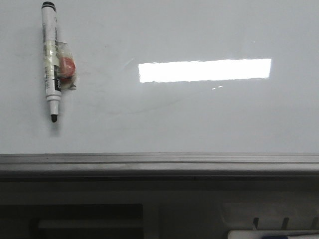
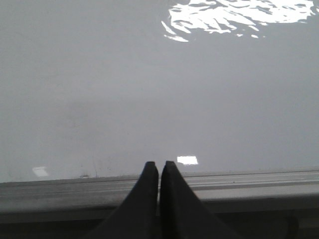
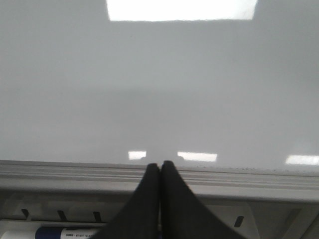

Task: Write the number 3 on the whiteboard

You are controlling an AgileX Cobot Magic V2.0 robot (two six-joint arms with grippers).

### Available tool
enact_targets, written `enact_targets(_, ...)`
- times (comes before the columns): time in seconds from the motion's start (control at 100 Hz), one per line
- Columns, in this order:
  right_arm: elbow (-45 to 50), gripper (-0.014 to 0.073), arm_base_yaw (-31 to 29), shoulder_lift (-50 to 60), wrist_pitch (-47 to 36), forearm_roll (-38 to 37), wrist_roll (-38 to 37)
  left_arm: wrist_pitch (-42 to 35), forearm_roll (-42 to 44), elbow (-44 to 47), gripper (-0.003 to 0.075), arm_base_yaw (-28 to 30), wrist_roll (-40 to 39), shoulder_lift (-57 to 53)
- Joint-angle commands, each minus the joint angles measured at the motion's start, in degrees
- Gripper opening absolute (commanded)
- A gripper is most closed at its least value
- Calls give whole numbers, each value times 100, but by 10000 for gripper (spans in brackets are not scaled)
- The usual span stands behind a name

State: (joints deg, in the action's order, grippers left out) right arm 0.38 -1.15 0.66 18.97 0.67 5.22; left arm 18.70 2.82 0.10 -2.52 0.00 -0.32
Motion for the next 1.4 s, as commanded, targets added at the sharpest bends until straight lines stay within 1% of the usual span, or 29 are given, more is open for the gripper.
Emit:
enact_targets(0.0, 177, -62, -31, 87, -66, 36, 49, -400, 123, 50, -21, 34, 0, -131)
enact_targets(0.32, 177, -62, -31, 87, -66, 54, 34, -400, 123, 50, -21, 34, 0, -131)
enact_targets(0.45, 177, -62, -31, 87, -88, 833, -6, -693, 49, 50, -21, 34, 0, -131)
enact_targets(0.51, 177, -62, -31, 87, -125, 1057, -6, -881, 49, 50, -21, 34, 0, -131)
enact_targets(0.8, 177, -62, -31, 87, -456, 1068, -6, -966, 49, 50, -21, 34, 0, -131)
enact_targets(0.9, 177, -62, -31, 76, -426, 1083, -6, -1027, 49, 50, -21, 34, 0, -131)
enact_targets(0.98, 177, -62, -31, 76, -360, 1357, -6, -1399, -206, 50, -21, 34, 0, -131)
enact_targets(1.05, 177, -61, -31, 76, -372, 1483, -6, -1771, -695, 50, -21, 34, 0, -131)
enact_targets(1.11, 177, -61, -31, 76, -381, 1497, -6, -1904, -708, 50, -21, 50, 0, -131)
enact_targets(1.22, 177, -61, -31, 76, -381, 1984, -6, -1643, -755, -52, -21, 60, 0, -131)
enact_targets(1.26, 177, -61, -31, 76, -358, 2260, -6, -1534, -927, -111, -21, 60, -50, -118)
enact_targets(1.3, 177, -61, -31, 76, -327, 2457, -6, -1573, -1320, -166, -21, 60, -50, -94)
enact_targets(1.34, 177, -61, -31, 76, -300, 2545, -6, -1574, -1578, -251, -21, 60, -50, -45)
enact_targets(1.39, 177, -61, -31, 76, -422, 2546, -6, -1489, -1633, -392, -21, 60, -50, 11)
